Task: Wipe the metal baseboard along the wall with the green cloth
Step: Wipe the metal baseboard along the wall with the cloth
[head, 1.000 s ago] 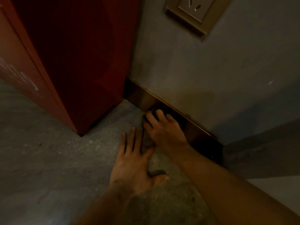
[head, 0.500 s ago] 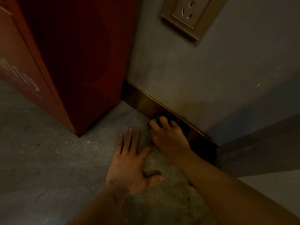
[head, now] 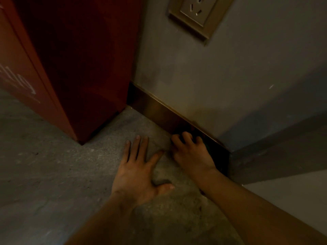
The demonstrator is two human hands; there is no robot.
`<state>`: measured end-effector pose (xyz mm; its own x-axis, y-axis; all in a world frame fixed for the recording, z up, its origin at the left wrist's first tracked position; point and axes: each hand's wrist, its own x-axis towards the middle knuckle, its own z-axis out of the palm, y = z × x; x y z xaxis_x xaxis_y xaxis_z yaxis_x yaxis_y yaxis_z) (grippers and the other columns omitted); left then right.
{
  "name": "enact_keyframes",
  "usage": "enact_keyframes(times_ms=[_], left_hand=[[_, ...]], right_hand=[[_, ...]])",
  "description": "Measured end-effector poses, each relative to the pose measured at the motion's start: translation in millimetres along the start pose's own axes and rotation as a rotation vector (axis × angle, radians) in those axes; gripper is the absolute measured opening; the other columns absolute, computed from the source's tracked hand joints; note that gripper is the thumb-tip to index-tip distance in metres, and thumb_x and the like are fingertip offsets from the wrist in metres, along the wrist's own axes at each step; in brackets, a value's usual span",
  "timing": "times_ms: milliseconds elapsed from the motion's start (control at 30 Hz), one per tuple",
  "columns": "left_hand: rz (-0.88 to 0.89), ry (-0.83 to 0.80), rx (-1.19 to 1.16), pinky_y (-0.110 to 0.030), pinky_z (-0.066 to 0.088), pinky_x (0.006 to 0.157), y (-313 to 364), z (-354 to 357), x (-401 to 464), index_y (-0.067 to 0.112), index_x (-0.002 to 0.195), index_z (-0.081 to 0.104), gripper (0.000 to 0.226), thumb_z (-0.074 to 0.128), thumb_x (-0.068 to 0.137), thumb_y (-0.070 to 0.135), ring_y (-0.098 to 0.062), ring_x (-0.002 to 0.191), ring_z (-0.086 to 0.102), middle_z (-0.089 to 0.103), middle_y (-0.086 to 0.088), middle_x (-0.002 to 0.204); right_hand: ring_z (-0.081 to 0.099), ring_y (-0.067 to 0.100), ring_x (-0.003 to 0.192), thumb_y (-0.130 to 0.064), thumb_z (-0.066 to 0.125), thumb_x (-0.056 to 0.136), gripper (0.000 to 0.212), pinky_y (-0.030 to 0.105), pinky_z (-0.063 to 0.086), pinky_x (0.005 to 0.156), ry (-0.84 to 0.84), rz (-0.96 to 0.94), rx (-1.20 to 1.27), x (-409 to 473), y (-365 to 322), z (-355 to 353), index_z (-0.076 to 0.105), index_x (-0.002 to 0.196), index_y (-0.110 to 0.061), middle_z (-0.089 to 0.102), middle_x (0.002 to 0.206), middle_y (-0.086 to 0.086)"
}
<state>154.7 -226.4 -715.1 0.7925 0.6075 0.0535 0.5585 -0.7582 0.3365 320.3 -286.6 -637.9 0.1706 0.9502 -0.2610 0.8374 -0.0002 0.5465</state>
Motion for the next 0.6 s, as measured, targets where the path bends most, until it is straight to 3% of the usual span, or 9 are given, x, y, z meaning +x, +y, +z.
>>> enact_keyframes(times_ms=[200, 600], left_hand=[[0.01, -0.009, 0.008, -0.063, 0.005, 0.12, -1.5, 0.7, -0.8, 0.039, 0.152, 0.03, 0.103, 0.028, 0.069, 0.1, -0.034, 0.152, -0.011, 0.007, -0.018, 0.166], [0.005, 0.012, -0.008, -0.063, 0.007, 0.12, -1.1, 2.0, -1.5, 0.039, 0.152, 0.031, 0.102, 0.029, 0.07, 0.099, -0.034, 0.152, -0.008, 0.01, -0.019, 0.165]], right_hand=[[0.038, 0.041, 0.111, -0.006, 0.05, 0.09, 0.033, 0.048, 0.042, 0.073, -0.051, 0.012, -0.015, -9.8, 1.1, -3.0, 0.059, 0.123, -0.004, 0.035, 0.134, 0.015], [0.037, 0.042, 0.114, -0.011, 0.061, 0.089, 0.034, 0.044, 0.045, 0.073, -0.213, 0.083, -0.015, -21.2, 1.4, -15.9, 0.063, 0.123, -0.014, 0.036, 0.137, 0.014]])
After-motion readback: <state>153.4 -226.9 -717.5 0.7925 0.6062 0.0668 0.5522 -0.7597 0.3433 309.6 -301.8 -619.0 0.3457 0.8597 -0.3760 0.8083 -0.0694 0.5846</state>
